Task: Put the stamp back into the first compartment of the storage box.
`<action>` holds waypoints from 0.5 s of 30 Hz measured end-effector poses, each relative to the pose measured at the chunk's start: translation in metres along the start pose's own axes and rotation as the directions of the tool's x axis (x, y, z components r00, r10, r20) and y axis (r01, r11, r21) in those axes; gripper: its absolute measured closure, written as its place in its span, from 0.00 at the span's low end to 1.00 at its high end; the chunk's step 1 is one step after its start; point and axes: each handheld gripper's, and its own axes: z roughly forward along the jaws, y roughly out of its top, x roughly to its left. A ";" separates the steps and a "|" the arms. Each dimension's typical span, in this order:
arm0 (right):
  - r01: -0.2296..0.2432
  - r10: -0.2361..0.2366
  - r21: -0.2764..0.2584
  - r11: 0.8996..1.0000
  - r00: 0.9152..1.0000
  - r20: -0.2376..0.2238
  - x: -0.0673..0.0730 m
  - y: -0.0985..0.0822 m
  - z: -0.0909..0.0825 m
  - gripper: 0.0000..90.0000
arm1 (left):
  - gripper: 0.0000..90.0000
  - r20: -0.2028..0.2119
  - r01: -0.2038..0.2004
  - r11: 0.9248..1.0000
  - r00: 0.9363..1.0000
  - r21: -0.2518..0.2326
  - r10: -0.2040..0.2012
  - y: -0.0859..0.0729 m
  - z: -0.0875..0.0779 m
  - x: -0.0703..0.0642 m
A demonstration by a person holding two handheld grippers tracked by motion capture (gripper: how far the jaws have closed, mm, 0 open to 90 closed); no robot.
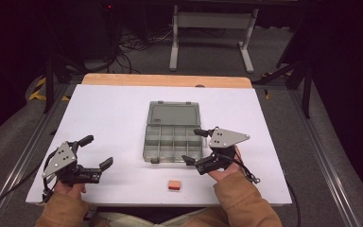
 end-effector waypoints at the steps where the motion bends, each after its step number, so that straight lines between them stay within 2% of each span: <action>1: 0.006 -0.006 0.006 1.000 1.000 -0.014 0.001 0.002 0.005 0.11 | 0.01 -0.001 0.002 1.000 1.000 -0.001 -0.002 0.000 0.000 0.000; 11: 0.040 -0.036 0.050 0.998 0.996 -0.087 0.008 0.011 0.020 0.14 | 0.02 0.001 -0.002 1.000 1.000 -0.006 0.002 0.000 -0.001 0.000; 15: 0.065 -0.054 0.091 0.994 0.991 -0.123 0.011 0.014 0.025 0.14 | 0.02 0.002 -0.002 1.000 1.000 -0.008 0.002 0.000 -0.001 0.000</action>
